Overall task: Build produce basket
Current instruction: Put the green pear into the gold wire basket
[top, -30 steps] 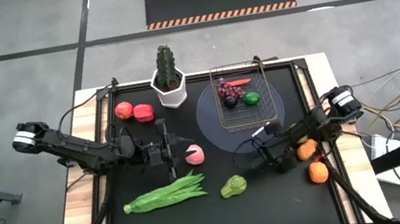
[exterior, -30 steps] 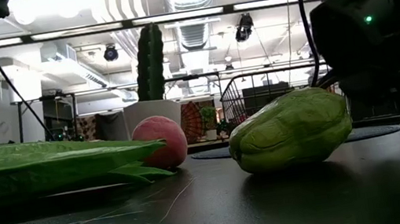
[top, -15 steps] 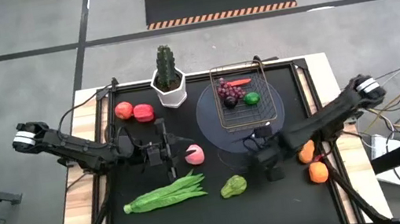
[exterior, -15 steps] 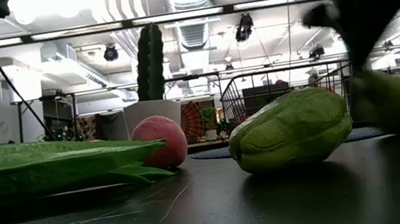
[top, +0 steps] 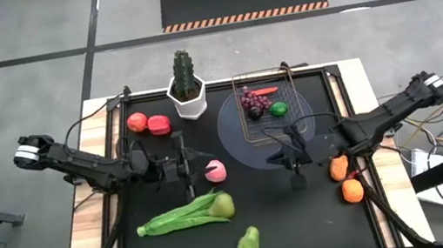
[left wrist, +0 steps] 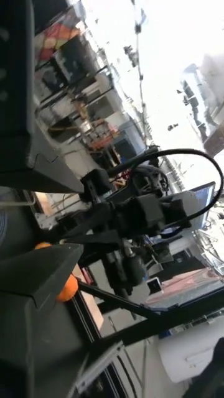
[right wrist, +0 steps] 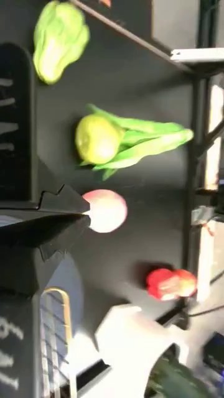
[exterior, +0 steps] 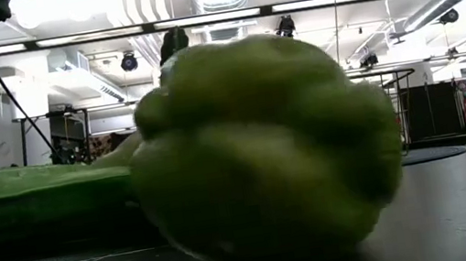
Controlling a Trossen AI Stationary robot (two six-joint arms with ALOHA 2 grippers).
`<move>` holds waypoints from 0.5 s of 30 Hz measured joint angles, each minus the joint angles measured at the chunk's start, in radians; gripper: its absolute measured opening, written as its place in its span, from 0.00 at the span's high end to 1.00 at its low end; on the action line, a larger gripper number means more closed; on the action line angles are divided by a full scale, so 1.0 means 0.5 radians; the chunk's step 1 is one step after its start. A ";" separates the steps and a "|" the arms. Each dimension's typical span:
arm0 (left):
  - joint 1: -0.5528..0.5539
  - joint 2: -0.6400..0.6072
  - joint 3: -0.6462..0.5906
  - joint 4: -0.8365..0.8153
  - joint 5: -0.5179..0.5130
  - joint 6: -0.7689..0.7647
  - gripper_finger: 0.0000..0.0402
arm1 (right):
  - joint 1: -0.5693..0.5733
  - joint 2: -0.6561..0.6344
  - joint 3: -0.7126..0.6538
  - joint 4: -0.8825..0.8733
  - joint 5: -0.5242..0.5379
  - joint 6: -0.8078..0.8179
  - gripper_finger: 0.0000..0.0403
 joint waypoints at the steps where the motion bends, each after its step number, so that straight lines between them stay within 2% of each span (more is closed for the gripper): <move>1: 0.000 0.000 -0.004 -0.015 0.002 -0.058 0.69 | -0.001 0.005 -0.024 0.001 -0.009 0.006 0.98; 9: -0.161 0.000 -0.010 -0.492 0.017 -0.482 0.69 | 0.043 0.280 -0.155 0.179 -0.023 0.095 0.95; 13: -0.291 0.001 -0.006 -0.786 -0.009 -0.693 0.69 | 0.040 0.491 -0.057 0.197 -0.125 0.110 0.84; 15: -0.342 0.001 -0.006 -0.902 -0.086 -0.913 0.69 | 0.040 0.579 0.016 0.189 -0.160 0.076 0.76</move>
